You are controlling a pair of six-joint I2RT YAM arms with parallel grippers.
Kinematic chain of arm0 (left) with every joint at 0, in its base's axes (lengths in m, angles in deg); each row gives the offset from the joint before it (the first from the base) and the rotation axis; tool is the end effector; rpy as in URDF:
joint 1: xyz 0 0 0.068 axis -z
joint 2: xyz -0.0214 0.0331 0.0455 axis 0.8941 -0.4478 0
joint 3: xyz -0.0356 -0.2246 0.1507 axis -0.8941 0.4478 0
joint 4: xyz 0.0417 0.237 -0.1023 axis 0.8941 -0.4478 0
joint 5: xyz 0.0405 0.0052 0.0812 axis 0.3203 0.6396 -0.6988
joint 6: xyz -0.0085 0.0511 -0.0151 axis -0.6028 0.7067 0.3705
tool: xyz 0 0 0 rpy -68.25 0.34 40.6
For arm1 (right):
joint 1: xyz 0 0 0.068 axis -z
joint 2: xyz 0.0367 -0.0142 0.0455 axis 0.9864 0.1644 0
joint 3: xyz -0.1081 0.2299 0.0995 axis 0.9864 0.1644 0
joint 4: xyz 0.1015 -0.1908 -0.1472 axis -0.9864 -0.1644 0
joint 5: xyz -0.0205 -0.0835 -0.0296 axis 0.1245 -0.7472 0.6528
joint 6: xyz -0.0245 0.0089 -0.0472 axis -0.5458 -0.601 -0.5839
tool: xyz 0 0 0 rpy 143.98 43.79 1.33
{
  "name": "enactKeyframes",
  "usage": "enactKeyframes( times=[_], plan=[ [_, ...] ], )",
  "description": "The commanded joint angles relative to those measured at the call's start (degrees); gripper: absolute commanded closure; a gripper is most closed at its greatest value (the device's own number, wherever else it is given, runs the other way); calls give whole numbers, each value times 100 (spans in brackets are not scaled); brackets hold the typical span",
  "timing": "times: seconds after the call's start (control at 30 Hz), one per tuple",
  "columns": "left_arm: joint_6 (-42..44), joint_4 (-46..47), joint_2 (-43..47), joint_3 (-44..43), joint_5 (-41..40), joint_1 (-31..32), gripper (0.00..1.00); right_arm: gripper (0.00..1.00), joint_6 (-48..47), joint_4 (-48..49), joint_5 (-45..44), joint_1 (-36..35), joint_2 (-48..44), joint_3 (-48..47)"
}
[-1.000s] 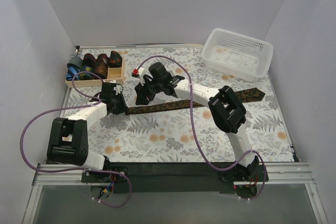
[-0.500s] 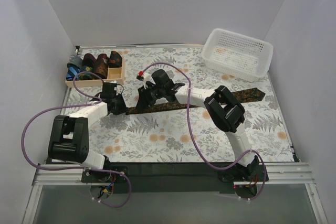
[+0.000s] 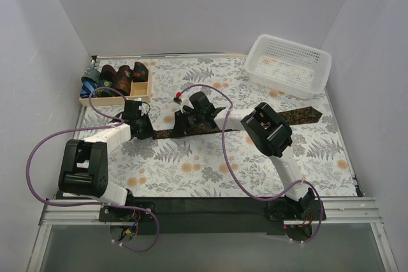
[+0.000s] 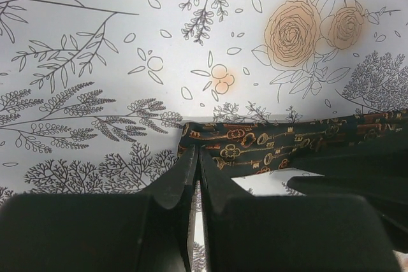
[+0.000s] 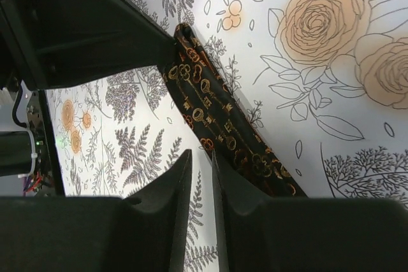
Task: Roll the ties
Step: Roll the tie
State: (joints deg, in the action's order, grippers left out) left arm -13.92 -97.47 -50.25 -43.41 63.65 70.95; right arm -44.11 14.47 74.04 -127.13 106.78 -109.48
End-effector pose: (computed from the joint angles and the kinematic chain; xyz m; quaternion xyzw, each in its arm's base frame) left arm 0.2682 -0.0384 0.1539 -0.4325 0.8593 -0.1880 0.1980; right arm 0.3189 0.3661 0.1266 -0.3050 0.7912 0.4785 0.2282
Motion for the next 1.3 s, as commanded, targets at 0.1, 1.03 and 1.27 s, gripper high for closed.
enactKeyframes(
  times=[0.1, 1.03, 1.27],
  plan=[
    [38, -55, 68, -34, -106, -35, 93, 78, 185, 229, -53, 123, 142, 280],
    [109, -125, -90, 2, 43, -87, 78, 80, 352, 308, 202, 176, 151, 219],
    [153, -125, -108, 54, 87, -87, 85, 80, 527, 325, 325, 176, 10, 122]
  ],
)
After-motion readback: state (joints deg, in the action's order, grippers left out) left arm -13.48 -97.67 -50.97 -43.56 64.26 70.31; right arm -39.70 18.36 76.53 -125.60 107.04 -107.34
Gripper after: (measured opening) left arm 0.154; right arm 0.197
